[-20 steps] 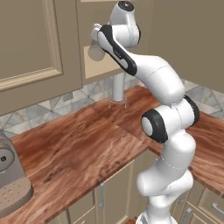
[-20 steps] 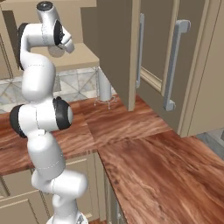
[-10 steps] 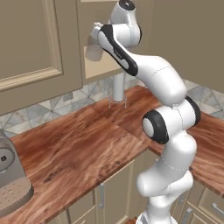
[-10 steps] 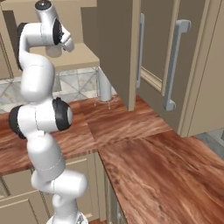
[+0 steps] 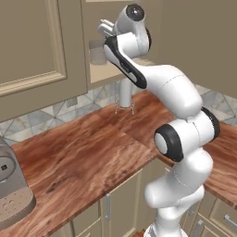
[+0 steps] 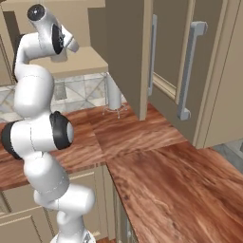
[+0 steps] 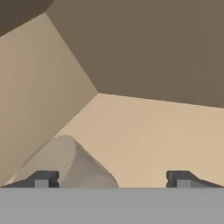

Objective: Move the glass cup from next to the sink to the open cabinet. Then, move the bowl with the squash to the fridge to clear the area for faucet cleaning.

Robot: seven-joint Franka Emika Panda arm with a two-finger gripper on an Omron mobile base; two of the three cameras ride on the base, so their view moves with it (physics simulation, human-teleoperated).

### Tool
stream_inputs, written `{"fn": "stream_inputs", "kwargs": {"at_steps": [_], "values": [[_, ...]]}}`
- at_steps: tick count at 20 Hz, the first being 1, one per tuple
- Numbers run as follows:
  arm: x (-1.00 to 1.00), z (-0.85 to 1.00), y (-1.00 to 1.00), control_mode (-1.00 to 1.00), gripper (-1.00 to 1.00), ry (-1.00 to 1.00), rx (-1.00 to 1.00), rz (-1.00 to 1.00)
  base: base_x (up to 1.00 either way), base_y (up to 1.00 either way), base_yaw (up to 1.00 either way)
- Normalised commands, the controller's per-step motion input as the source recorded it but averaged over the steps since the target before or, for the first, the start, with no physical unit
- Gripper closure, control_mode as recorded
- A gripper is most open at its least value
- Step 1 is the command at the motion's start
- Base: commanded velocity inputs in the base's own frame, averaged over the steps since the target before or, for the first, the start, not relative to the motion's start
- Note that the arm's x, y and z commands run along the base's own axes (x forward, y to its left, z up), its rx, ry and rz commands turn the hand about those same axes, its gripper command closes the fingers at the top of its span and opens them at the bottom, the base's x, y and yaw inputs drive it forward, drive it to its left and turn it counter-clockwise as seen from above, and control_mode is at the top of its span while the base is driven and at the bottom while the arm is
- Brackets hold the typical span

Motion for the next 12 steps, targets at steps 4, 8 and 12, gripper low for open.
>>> {"fn": "stream_inputs", "kwargs": {"at_steps": [4,8,12], "values": [[-0.54,0.13,-0.21,-1.00,-1.00,-0.30,0.10,-0.11,0.00,0.00,0.00],[-1.00,-0.30,-0.80,-1.00,-1.00,-0.25,0.15,0.00,0.00,0.00,0.00],[-1.00,-0.96,-1.00,-1.00,-1.00,-0.02,0.09,0.00,0.00,0.00,0.00]]}}
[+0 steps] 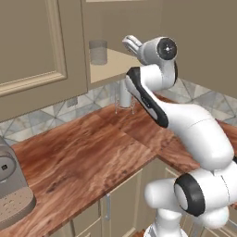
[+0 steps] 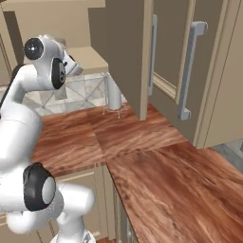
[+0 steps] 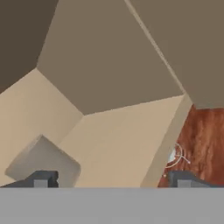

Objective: Move the glass cup from next to the sink to the open cabinet. Then, move the bowl with the squash to the fridge to clear the area for faucet cleaning.

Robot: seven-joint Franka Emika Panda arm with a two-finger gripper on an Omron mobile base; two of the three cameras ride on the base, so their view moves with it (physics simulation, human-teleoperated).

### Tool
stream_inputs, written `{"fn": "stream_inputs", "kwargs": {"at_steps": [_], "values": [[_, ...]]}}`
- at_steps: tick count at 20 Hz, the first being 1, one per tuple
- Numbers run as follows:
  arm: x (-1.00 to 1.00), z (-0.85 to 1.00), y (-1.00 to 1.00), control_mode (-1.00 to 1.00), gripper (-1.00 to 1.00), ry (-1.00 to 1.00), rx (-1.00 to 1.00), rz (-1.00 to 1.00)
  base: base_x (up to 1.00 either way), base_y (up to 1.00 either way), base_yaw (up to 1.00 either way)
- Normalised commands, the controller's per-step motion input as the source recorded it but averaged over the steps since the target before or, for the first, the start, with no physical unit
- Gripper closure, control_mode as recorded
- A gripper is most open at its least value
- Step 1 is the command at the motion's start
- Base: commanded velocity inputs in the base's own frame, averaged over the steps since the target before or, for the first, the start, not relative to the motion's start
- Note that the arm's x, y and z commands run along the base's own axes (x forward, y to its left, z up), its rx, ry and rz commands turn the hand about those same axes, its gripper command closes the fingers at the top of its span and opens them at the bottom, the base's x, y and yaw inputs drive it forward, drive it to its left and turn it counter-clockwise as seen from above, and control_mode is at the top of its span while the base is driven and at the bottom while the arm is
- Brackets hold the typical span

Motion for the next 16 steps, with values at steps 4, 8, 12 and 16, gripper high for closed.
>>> {"fn": "stream_inputs", "kwargs": {"at_steps": [4,8,12,16], "values": [[-1.00,-1.00,-1.00,-1.00,-1.00,0.10,0.00,0.00,0.00,0.00,0.00],[-1.00,-1.00,-0.68,-1.00,-1.00,0.15,-0.02,-0.01,0.00,0.00,0.00],[-1.00,-0.94,-0.27,-1.00,-1.00,0.09,-0.01,-0.05,0.00,0.00,0.00],[-0.42,-0.07,-0.22,-1.00,-1.00,-0.03,0.04,-0.18,0.00,0.00,0.00]]}}
